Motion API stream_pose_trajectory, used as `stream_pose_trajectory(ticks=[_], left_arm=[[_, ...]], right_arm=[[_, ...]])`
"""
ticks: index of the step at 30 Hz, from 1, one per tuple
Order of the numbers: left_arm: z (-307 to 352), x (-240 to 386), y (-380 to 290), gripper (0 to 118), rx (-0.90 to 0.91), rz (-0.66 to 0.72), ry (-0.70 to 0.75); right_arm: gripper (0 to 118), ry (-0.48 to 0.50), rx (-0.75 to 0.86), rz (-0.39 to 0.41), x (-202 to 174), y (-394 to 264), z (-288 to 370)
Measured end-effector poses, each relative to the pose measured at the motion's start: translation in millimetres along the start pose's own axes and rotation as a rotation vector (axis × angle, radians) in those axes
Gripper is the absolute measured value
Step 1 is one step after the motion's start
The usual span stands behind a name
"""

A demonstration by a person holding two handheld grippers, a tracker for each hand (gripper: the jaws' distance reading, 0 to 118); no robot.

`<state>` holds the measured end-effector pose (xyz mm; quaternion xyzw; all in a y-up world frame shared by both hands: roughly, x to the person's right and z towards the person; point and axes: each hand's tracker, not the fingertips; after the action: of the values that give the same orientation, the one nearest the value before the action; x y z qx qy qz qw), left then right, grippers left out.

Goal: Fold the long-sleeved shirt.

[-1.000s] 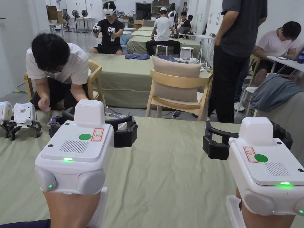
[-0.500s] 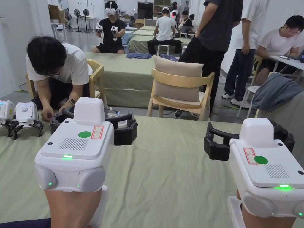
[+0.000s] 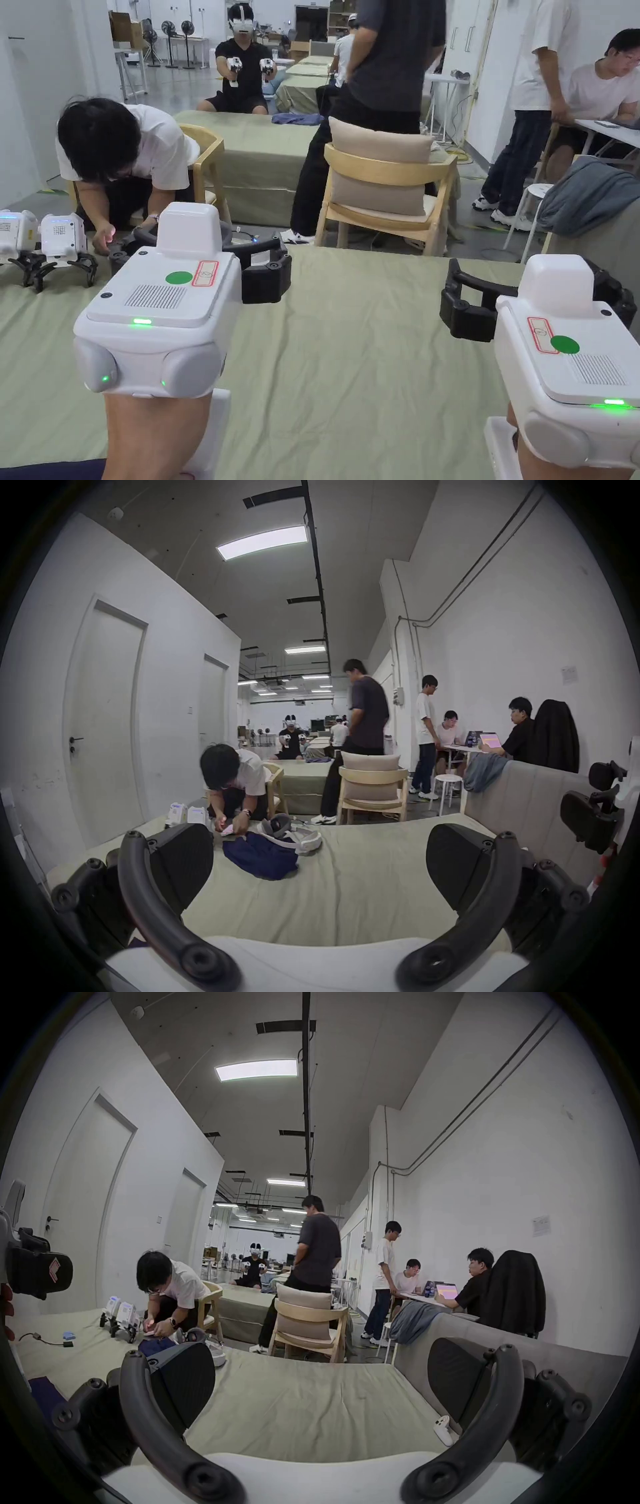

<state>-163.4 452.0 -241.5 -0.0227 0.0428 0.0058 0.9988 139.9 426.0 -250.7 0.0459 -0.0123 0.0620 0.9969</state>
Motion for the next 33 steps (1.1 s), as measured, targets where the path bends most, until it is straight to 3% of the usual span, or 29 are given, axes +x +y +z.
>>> stream_pose_trajectory(ticks=[3,9,13,17,21,25,33], left_arm=[[-3,-2,2,111,-0.018,0.08,-0.03],[-4,9,2,111,-0.007,0.015,0.009],[-2,8,2,111,-0.033,0.031,-0.037],[-3,17,-5,111,-0.024,-0.083,0.07],[-2,9,-7,111,-0.061,-0.003,-0.039],[-2,9,-9,111,-0.05,-0.077,-0.017],[-2,4,-6,111,-0.051,-0.025,-0.004]], right_arm=[[118,-0.002,-0.002,-0.004,0,0,0],[118,-0.001,-0.003,0.002,-1,-2,-1],[118,0.003,-0.007,0.004,-2,-2,-2],[118,0.004,-0.008,0.014,-3,-2,-2],[118,0.004,-0.007,0.013,-3,-1,-3],[118,0.008,-0.008,0.018,-3,-1,-3],[118,0.005,-0.002,0.017,-2,0,-2]])
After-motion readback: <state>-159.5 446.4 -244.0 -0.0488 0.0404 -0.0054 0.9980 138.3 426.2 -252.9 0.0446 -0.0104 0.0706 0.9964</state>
